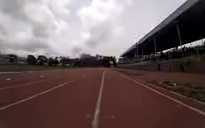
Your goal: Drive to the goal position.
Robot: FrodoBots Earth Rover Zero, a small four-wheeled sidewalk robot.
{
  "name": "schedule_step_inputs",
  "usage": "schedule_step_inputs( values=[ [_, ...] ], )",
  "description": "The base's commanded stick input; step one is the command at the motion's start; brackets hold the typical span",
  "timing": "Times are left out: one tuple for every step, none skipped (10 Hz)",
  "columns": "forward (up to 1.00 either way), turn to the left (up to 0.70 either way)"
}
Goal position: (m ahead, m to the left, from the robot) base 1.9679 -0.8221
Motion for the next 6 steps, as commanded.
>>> schedule_step_inputs(
  values=[
    [0.70,-0.12],
    [0.70,-0.10],
    [0.70,-0.08],
    [0.70,-0.06],
    [0.70,-0.05],
    [0.70,-0.03]
  ],
)
